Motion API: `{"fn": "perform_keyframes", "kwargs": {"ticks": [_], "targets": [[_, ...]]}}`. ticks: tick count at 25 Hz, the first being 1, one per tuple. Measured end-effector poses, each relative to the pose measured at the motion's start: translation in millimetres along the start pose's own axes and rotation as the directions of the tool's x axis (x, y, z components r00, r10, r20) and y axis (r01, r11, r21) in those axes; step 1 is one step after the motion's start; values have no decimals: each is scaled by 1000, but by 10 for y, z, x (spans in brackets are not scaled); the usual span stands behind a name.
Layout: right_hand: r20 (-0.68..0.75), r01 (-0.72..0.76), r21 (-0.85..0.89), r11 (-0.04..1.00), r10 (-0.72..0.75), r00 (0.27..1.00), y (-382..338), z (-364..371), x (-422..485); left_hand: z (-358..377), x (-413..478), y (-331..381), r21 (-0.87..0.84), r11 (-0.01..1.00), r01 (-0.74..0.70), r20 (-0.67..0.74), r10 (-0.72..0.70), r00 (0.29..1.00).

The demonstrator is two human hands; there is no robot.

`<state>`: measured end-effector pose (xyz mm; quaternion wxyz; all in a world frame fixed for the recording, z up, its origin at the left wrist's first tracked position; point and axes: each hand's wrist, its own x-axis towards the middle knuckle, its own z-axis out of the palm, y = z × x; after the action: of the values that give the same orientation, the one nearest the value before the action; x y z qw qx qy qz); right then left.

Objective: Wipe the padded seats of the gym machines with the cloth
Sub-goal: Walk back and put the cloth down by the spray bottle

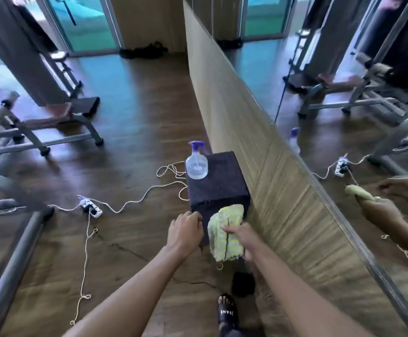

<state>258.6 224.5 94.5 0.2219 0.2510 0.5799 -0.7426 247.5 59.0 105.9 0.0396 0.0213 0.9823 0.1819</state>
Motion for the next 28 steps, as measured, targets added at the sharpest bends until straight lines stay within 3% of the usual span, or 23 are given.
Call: {"fn": "perform_keyframes", "kwargs": {"ticks": [7, 10, 13, 16, 19, 22, 24, 28], "targets": [[-120, -100, -99, 990, 88, 989, -624, 186, 1551, 529, 1470, -316, -9, 1000, 22, 173, -20, 985], [-268, -119, -339, 933, 26, 963, -607, 211, 2319, 1044, 2059, -527, -12, 1000, 11, 237, -8, 971], [-397, -238, -694, 679, -85, 914, -565, 181, 2977, 1579, 2569, -699, -9, 999, -47, 305, 48, 951], [-424, -248, -807, 536, -232, 876, -579, 143, 3414, 1957, 2880, -806, 20, 992, -127, 328, 114, 938], [-277, -139, -938, 318, -446, 851, -541, 54, 3844, 2193, 3031, -943, 29, 989, -143, 330, 126, 935], [-121, -103, -993, 64, -468, 875, -358, 18, 4193, 2326, 3046, -1062, 18, 988, -154, 319, 140, 937], [-148, -141, -989, 47, -383, 912, -162, 94, 4261, 2362, 3029, -1096, 3, 989, -147, 310, 139, 941], [-217, -181, -973, 144, -305, 927, 3, 244, 4260, 2396, 3023, -1100, 9, 989, -149, 286, 140, 948]]}}
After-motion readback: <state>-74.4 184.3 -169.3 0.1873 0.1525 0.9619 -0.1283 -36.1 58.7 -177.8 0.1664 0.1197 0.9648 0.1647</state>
